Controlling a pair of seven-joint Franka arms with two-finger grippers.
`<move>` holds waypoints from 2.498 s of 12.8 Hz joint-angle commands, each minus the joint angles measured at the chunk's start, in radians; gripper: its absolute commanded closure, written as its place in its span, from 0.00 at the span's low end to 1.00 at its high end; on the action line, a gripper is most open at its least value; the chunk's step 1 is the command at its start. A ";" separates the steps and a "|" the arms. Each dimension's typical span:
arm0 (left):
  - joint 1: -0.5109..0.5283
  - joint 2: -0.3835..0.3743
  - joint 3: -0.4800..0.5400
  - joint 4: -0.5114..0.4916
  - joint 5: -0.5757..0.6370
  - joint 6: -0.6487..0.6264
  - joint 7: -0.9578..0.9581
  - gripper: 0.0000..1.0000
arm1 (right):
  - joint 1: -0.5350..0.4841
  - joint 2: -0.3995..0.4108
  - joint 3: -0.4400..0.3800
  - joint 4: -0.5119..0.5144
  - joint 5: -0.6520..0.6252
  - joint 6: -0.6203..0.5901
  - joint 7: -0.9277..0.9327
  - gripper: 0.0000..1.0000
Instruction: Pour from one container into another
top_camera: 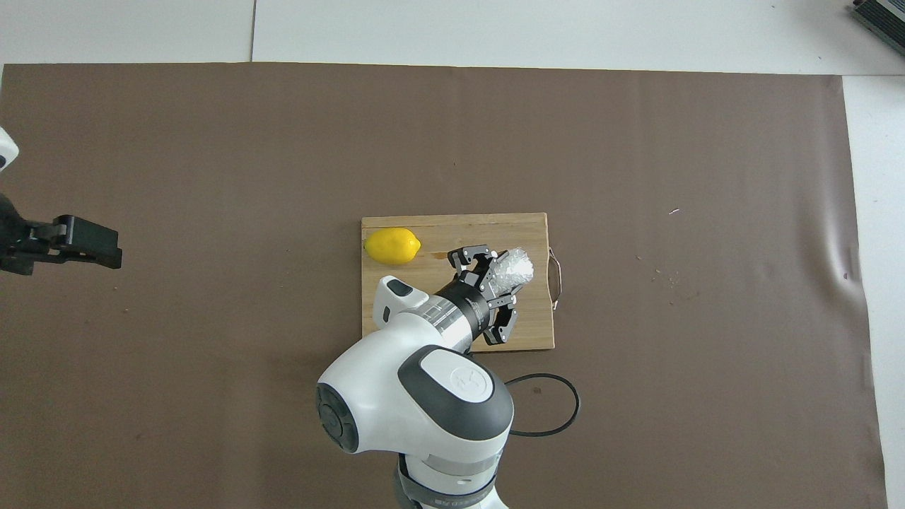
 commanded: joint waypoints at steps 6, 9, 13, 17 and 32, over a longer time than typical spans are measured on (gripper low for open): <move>-0.008 -0.023 0.011 -0.020 -0.002 -0.007 0.002 0.00 | -0.056 -0.059 0.003 0.011 0.071 0.000 0.009 1.00; -0.008 -0.023 0.011 -0.020 -0.004 -0.007 0.002 0.00 | -0.080 -0.088 0.003 0.028 0.193 0.009 -0.006 1.00; -0.008 -0.023 0.011 -0.020 -0.004 -0.007 0.002 0.00 | -0.154 -0.116 0.002 0.019 0.378 0.006 -0.133 1.00; -0.008 -0.023 0.011 -0.020 -0.004 -0.007 0.002 0.00 | -0.350 -0.117 0.002 -0.061 0.588 0.122 -0.380 1.00; -0.008 -0.023 0.011 -0.020 -0.004 -0.007 0.002 0.00 | -0.941 -0.206 -0.004 -0.438 1.242 0.430 -1.301 0.00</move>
